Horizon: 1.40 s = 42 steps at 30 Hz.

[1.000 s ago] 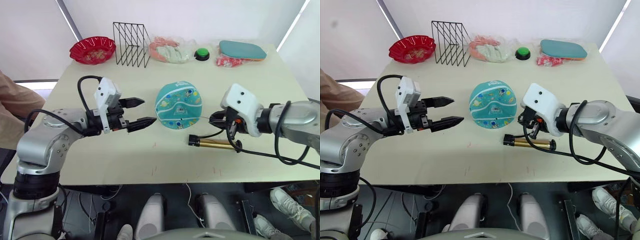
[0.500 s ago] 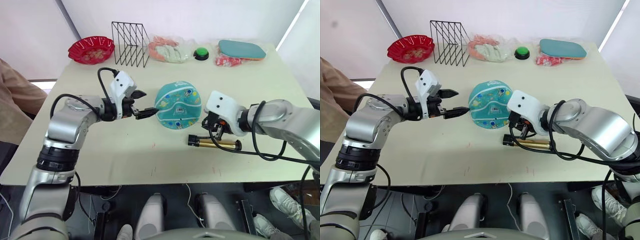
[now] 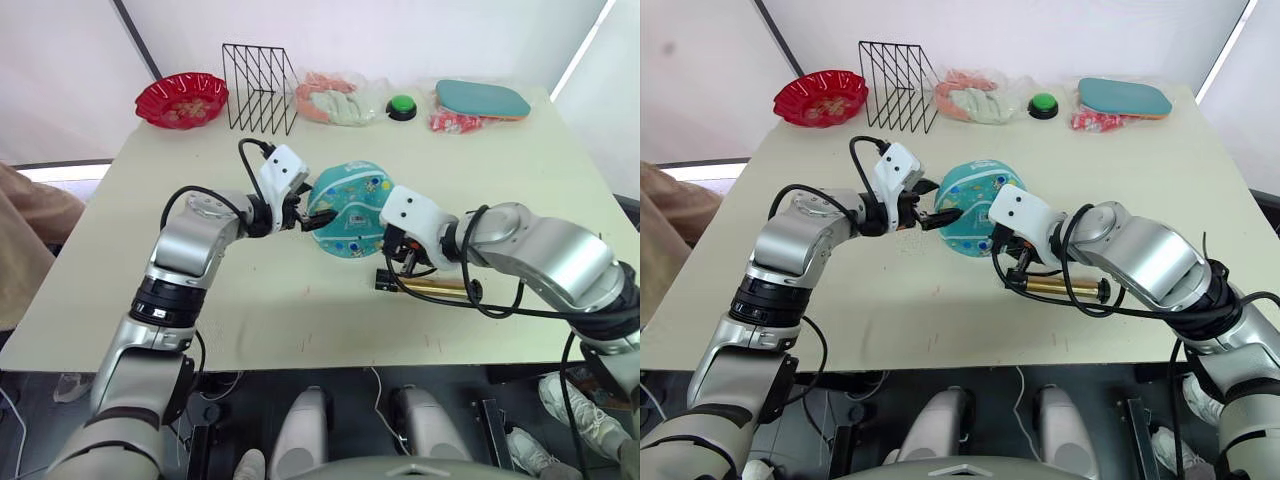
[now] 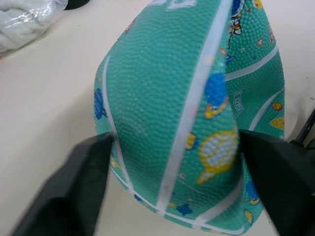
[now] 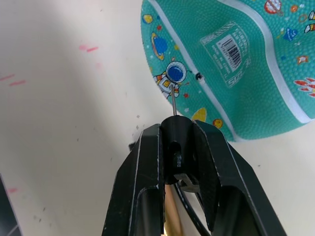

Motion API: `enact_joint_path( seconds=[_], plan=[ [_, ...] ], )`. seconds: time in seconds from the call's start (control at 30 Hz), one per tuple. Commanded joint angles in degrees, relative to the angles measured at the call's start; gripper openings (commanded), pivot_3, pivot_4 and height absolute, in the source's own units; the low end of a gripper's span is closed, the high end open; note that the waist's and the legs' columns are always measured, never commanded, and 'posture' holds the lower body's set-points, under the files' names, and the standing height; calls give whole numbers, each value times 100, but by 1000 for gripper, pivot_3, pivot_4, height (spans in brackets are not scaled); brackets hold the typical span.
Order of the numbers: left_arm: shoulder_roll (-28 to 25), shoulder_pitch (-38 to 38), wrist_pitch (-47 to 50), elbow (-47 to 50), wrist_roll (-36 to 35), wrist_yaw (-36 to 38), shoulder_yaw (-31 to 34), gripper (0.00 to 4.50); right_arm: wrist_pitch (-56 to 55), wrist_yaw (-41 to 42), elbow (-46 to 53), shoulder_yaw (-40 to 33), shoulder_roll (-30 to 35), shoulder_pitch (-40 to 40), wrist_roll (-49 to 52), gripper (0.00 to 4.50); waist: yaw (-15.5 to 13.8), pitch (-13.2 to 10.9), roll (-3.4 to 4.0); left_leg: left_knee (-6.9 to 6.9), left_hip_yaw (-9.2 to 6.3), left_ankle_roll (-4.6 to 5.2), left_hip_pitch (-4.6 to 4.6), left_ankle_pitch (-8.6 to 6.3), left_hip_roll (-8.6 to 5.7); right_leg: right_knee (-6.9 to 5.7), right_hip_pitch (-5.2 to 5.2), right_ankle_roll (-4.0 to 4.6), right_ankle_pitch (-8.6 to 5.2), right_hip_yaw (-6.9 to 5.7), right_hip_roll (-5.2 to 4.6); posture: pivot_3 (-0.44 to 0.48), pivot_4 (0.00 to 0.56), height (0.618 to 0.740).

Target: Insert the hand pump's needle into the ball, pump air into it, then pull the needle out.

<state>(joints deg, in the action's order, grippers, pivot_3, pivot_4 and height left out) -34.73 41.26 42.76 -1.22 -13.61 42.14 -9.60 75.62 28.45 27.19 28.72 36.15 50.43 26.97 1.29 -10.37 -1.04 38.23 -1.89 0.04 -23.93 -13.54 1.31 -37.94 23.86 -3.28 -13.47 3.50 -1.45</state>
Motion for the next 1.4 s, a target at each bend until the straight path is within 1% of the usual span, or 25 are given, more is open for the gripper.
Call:
enact_joint_path(
  seconds=[0.03,0.07,0.1,0.13,0.17,0.23,0.3,0.43,0.53,0.67,0.77,1.03,1.4],
  plan=[
    [143,-46,65,218,72,-234,97,2333,-275,5,-196,277,-109,195,-351,340,0,0,0,1,-1,0,0,0,0,0,0,0,0,0,0,0,150,740],
    [184,-65,95,253,75,-287,115,1959,-329,5,-264,359,-135,214,-442,340,5,0,0,2,0,0,3,0,0,-2,-1,0,0,0,0,0,150,740],
    [218,-118,164,351,73,-350,128,1477,-406,4,-403,462,-193,272,-558,340,9,0,0,3,0,0,3,0,0,-2,-2,0,1,0,0,0,150,740],
    [233,-154,211,420,73,-382,135,1159,-451,19,-487,512,-232,307,-633,340,21,0,0,3,0,0,3,0,0,-2,-2,0,1,0,0,0,150,740],
    [245,-181,247,473,75,-407,142,713,-488,42,-551,549,-264,332,-701,340,26,0,0,3,0,0,3,0,0,-3,-1,0,1,0,0,0,150,740],
    [260,-257,300,575,96,-479,152,18,-591,83,-732,698,-329,433,-908,340,33,0,0,2,-1,0,2,0,0,-2,-1,0,1,0,0,0,150,740],
    [322,-320,440,662,115,-664,218,0,-706,171,-876,966,-350,600,-1135,340,57,0,0,1,-2,0,2,0,-1,-1,-1,0,1,-1,-1,0,150,740],
    [489,-380,682,915,90,-865,238,0,-762,293,-970,1127,-471,689,-1343,340,71,0,0,-1,-7,0,1,0,-2,-2,-1,1,1,-6,-3,0,150,740],
    [549,-422,860,1031,97,-968,235,0,-843,416,-1036,1365,-378,713,-1597,340,65,0,0,0,-10,0,1,0,-3,-2,-3,1,1,-10,-4,0,150,740],
    [636,-432,1127,1122,134,-1236,288,0,-875,573,-1036,1372,-416,720,-1742,340,71,0,0,0,-9,0,1,0,-5,-2,-4,0,1,-10,-7,0,150,740],
    [739,-402,1330,1235,114,-1384,291,0,-939,645,-1124,1517,-424,719,-1954,340,71,0,0,0,-12,-1,2,0,-5,-4,-4,0,1,-13,-7,0,150,740],
    [942,-490,1761,1588,79,-1741,338,0,-893,670,-1361,1446,-646,663,-2245,340,74,1,0,1,-13,-1,3,1,-6,-4,-5,1,2,-12,-8,0,150,740],
    [1001,-508,1903,1701,60,-1854,296,0,-1008,800,-1579,1505,-787,599,-2506,340,91,1,0,1,-12,-2,4,1,-6,-4,-5,1,2,-13,-8,0,150,740]
  ],
)
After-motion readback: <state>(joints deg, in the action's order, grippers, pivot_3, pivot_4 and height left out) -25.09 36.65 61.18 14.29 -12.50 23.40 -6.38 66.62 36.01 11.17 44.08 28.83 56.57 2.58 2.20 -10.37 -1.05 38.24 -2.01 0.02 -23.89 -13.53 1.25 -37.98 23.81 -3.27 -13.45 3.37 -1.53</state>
